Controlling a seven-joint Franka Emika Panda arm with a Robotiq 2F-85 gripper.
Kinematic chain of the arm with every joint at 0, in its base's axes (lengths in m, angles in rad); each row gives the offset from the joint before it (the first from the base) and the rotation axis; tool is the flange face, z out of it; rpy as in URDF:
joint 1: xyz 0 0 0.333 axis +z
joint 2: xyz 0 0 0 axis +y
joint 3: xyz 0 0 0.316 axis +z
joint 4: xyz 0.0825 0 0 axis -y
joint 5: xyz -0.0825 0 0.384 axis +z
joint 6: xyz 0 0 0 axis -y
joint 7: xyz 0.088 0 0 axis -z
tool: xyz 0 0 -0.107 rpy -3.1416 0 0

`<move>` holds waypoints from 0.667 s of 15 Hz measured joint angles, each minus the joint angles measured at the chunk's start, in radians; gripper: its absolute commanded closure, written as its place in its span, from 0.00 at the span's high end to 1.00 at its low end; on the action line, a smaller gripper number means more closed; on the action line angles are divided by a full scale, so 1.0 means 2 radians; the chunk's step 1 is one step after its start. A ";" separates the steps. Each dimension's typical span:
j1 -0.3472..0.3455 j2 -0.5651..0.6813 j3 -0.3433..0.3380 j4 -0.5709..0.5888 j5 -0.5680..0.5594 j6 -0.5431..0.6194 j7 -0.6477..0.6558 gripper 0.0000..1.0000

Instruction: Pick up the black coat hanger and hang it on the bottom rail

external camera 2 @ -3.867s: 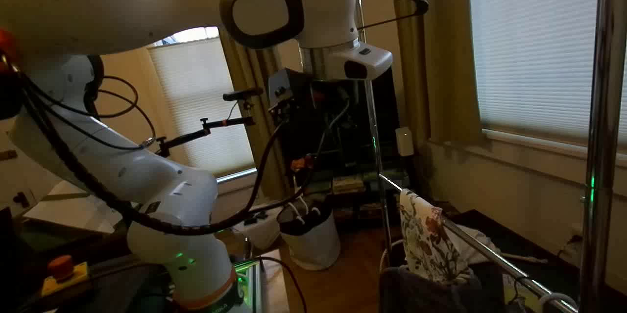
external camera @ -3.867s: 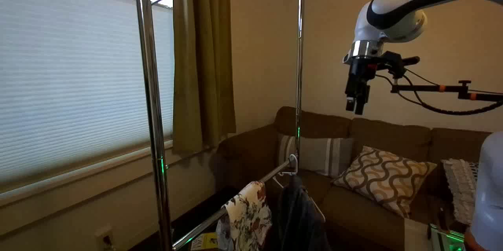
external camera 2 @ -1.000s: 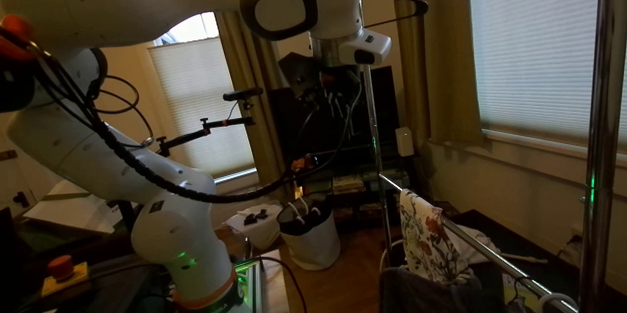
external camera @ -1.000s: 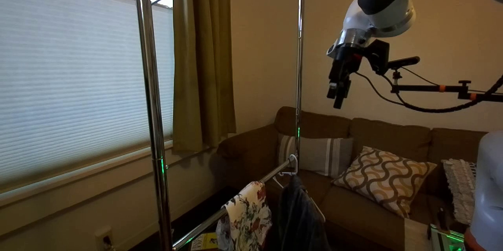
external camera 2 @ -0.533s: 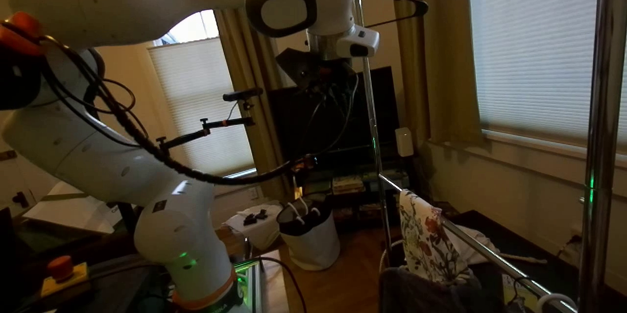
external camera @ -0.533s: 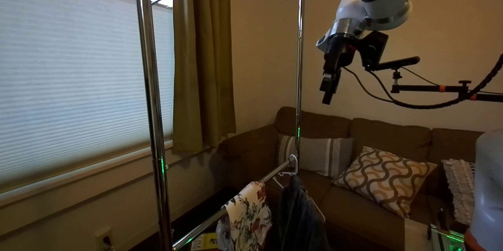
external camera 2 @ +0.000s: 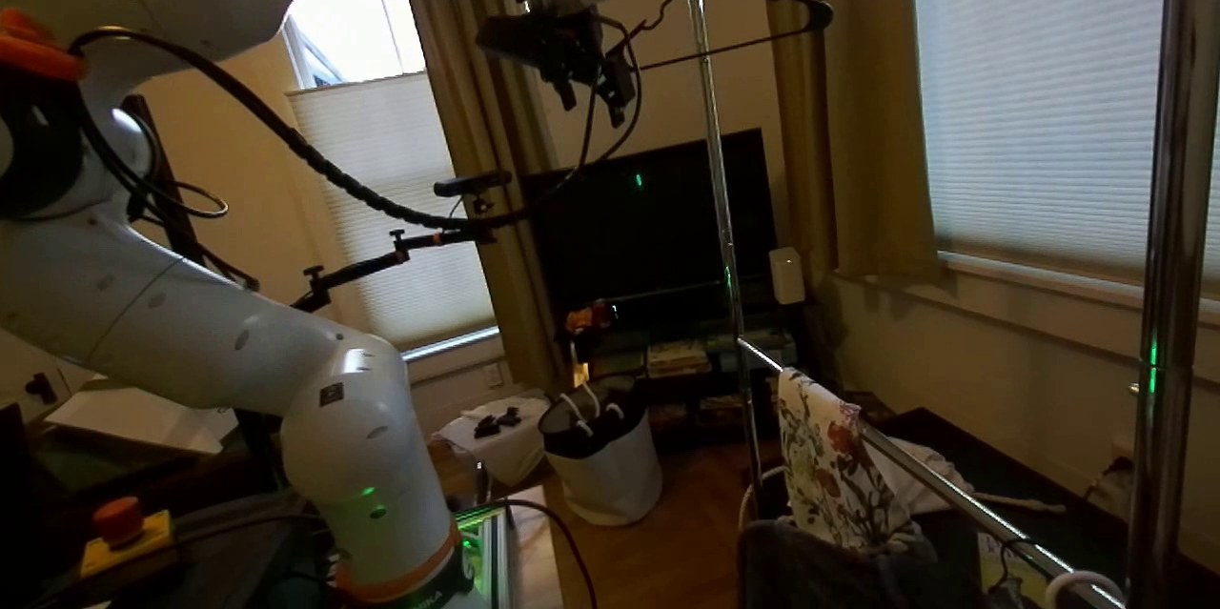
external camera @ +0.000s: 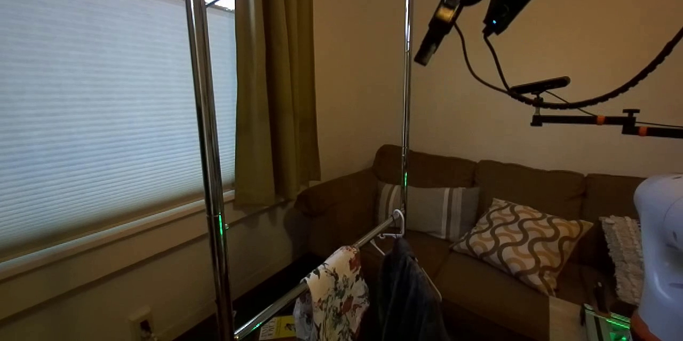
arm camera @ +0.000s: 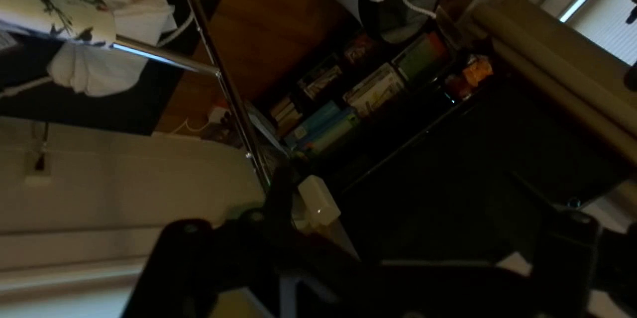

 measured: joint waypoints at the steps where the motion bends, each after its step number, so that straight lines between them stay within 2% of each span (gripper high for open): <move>1: 0.001 -0.001 0.000 0.012 0.000 0.000 -0.002 1.00; 4: 0.001 0.000 -0.001 0.020 0.010 0.004 -0.002 1.00; 5: 0.001 0.003 0.003 0.019 0.028 0.027 0.007 1.00; 8: 0.005 0.017 0.046 0.024 0.088 0.143 0.036 1.00; 10: 0.010 0.025 0.084 0.036 0.105 0.215 0.055 1.00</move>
